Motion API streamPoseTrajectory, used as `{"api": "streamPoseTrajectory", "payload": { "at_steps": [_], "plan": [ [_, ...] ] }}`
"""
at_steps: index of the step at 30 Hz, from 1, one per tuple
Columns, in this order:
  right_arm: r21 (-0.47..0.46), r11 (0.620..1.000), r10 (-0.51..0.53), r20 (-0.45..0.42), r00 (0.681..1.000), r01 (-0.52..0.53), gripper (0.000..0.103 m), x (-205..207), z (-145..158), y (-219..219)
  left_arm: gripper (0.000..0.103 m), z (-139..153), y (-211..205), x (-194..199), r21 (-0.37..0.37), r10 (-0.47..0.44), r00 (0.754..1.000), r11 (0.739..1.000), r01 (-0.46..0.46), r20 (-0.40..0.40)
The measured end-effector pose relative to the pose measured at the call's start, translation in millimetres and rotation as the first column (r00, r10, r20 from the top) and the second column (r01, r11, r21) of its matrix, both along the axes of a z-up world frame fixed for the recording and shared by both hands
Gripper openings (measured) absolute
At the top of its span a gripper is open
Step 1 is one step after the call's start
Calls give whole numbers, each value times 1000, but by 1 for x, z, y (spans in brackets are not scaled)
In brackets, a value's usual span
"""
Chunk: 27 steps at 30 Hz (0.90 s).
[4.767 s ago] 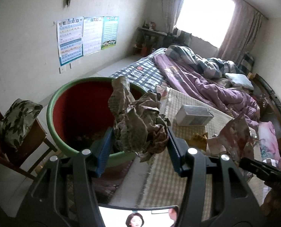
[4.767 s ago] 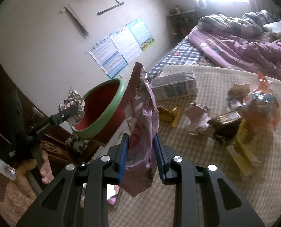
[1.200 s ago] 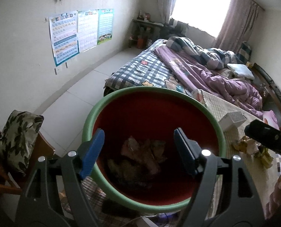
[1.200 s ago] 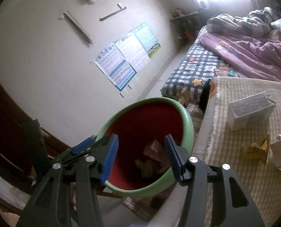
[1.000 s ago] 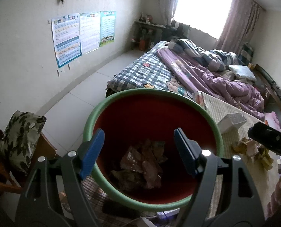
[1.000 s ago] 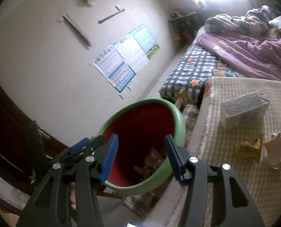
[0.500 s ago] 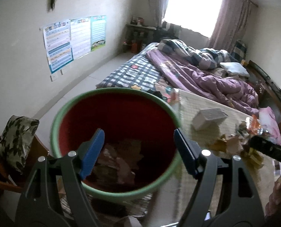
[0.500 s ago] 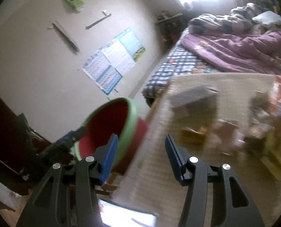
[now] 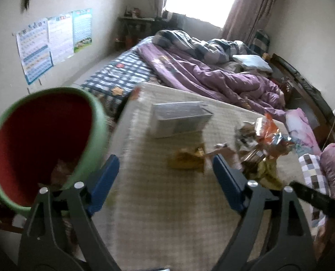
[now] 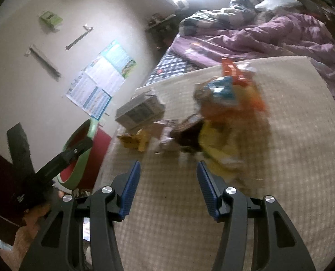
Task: Collect trash
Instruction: 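Grasp a yellow wrapper with the left gripper while the right gripper grasps an orange snack bag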
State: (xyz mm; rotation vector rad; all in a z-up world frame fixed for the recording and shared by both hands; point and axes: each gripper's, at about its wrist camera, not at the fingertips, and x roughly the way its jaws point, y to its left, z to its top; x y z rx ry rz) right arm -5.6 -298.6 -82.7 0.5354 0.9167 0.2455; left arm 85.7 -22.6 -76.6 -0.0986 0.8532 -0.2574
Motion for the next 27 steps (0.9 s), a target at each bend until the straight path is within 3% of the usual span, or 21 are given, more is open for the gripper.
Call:
{"api": "streamPoseTrajectory", "payload": {
  "at_steps": [3,9,12,14,18,20,27],
  "plan": [
    [9,1000,-12,2,1000,12,52,-4,-2,-16,82,-10,-15,13,-35,4,999,999,-6,-34],
    [26,999,-25,8,1000,25,52,-5,-4,-36,82,-44,-36,42,-11,25,990,1000,-27,-136],
    [36,999,-30,7,1000,30,52,-3,-4,-45,67,-59,-37,47,-19,30,980,999,-34,-195],
    [33,999,-33,11,999,33,52,1,-3,-47,50,-67,-37,48,-20,39,975,999,-45,-217],
    [31,998,-49,37,998,48,52,13,3,-56,39,-64,-37,38,-12,44,980,999,-47,-195],
    [40,997,-73,52,996,71,61,21,7,-63,35,-56,-36,30,-10,46,983,999,-49,-176],
    [90,986,-146,55,988,140,72,55,18,-77,35,-25,-44,-12,-35,59,993,997,-63,-105]
  ]
}}
